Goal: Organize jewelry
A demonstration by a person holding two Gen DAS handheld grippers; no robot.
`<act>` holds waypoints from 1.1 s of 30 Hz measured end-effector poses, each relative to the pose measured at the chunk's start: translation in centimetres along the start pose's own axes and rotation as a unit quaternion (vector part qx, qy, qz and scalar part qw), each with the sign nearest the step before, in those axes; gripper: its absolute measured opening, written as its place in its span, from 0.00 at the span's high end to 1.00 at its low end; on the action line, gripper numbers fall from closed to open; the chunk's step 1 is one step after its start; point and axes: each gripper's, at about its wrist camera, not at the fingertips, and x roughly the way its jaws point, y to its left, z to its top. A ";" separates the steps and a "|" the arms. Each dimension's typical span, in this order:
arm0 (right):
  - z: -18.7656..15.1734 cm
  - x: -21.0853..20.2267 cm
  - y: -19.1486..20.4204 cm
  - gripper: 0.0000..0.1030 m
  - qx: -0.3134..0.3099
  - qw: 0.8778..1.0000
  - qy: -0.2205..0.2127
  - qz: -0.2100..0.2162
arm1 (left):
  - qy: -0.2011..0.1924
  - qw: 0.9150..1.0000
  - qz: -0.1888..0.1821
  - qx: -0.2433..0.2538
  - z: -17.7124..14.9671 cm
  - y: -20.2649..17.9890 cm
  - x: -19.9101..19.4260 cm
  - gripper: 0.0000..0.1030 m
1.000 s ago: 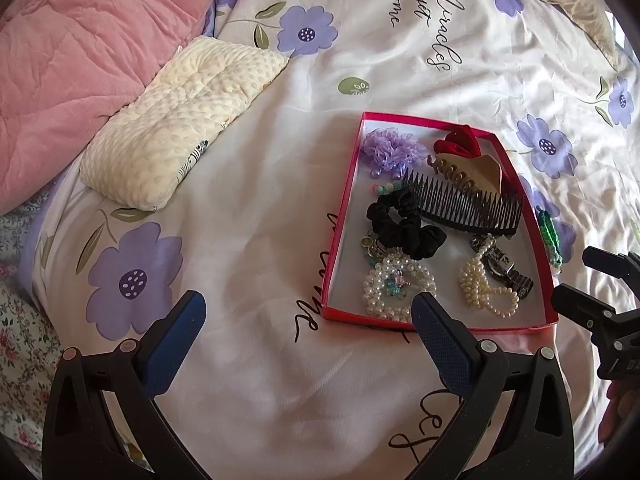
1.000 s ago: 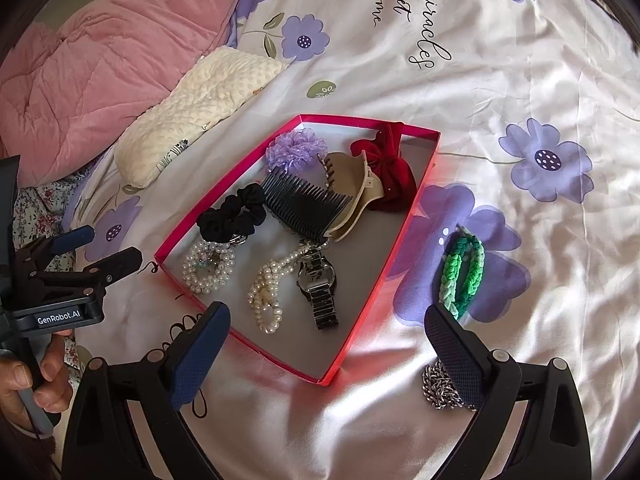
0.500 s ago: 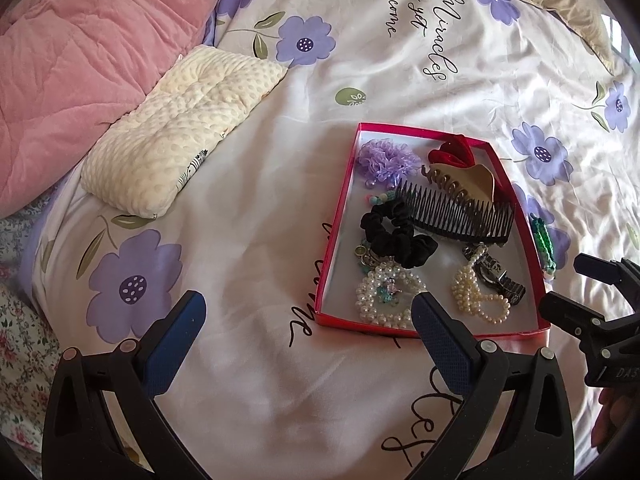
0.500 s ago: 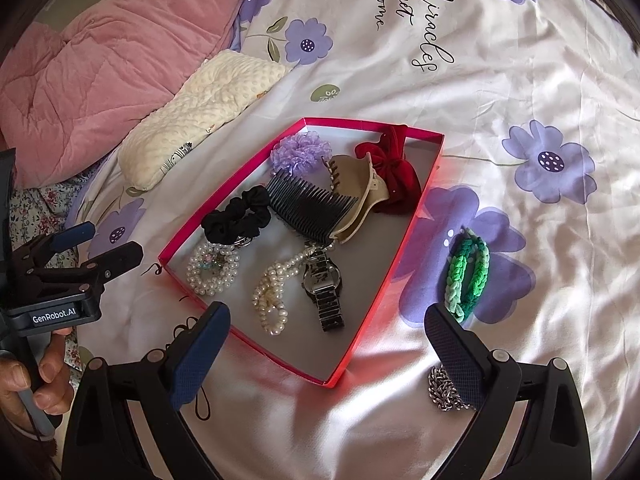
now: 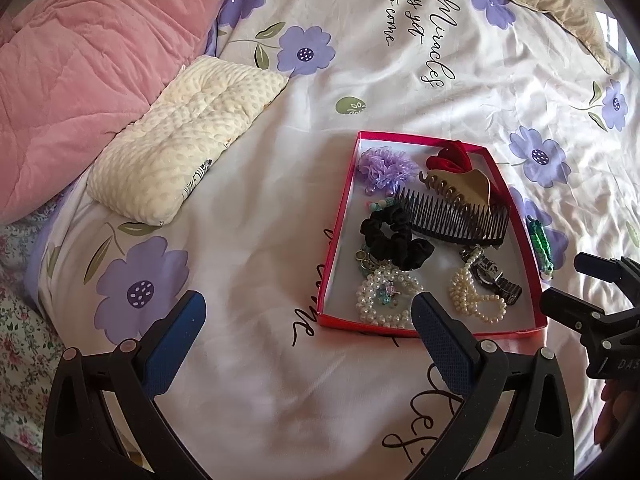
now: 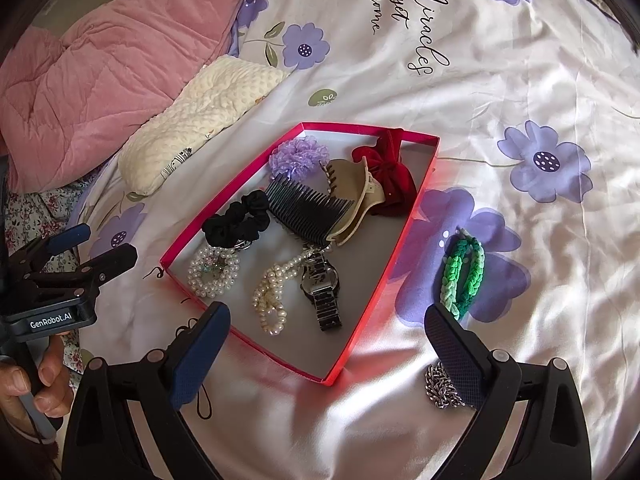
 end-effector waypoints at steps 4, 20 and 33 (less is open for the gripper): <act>0.1 -0.4 0.0 0.04 0.001 1.000 -0.004 0.001 | -0.006 1.000 0.002 -0.001 0.1 0.1 -0.6 0.00; 0.8 -3.9 0.1 0.04 0.000 1.000 0.014 0.007 | -0.004 0.998 -0.056 0.000 2.2 2.3 -5.4 0.00; -0.3 -11.7 -3.7 0.00 0.063 0.998 0.000 0.030 | -0.021 0.991 -0.123 0.057 5.1 3.7 -7.7 0.00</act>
